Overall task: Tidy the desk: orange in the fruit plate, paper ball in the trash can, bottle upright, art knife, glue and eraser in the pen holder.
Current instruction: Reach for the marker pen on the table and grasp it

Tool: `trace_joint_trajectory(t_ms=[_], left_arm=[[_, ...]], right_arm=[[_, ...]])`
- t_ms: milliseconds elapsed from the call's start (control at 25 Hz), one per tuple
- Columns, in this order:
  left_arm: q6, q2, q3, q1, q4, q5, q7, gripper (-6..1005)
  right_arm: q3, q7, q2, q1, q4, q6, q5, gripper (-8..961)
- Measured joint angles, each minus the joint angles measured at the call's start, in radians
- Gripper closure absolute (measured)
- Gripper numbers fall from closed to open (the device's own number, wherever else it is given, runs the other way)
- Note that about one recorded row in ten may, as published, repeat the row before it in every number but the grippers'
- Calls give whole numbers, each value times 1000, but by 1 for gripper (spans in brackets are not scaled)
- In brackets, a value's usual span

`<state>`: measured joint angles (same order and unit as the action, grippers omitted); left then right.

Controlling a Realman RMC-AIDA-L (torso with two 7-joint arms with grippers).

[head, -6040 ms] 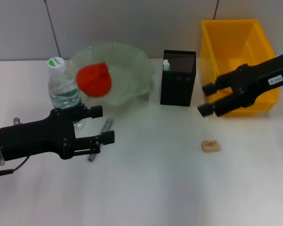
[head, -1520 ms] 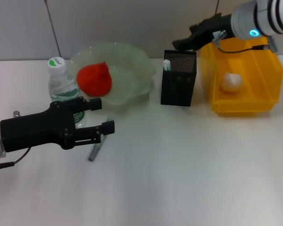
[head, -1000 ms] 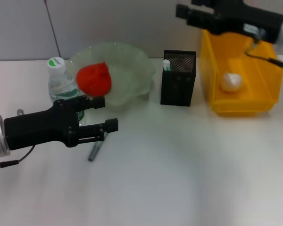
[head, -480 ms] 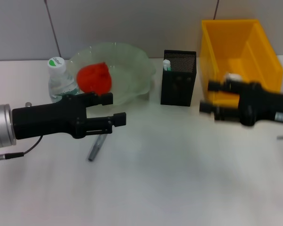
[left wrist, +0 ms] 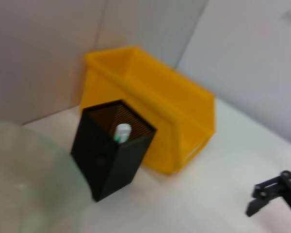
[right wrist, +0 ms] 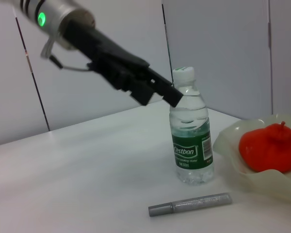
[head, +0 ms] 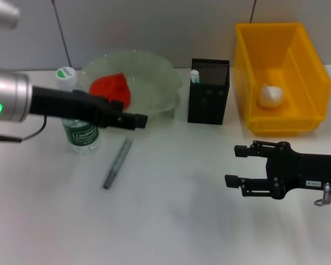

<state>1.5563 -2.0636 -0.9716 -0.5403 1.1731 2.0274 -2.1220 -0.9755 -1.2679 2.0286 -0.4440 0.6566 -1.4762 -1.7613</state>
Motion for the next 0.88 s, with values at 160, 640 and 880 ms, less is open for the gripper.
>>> trace_joint_trajectory(t_ms=[160, 640, 880], left_arm=[[23, -2, -59, -113, 136, 220, -303, 276], [42, -12, -178, -408, -75, 575, -549, 278], [-26, -16, -217, -469, -215, 651, -575, 279]], right_arm=[[-4, 22, 2, 3, -6, 5, -1, 178], [-1, 24, 6, 1, -8, 14, -25, 177], [0, 25, 5, 1, -8, 21, -25, 178]])
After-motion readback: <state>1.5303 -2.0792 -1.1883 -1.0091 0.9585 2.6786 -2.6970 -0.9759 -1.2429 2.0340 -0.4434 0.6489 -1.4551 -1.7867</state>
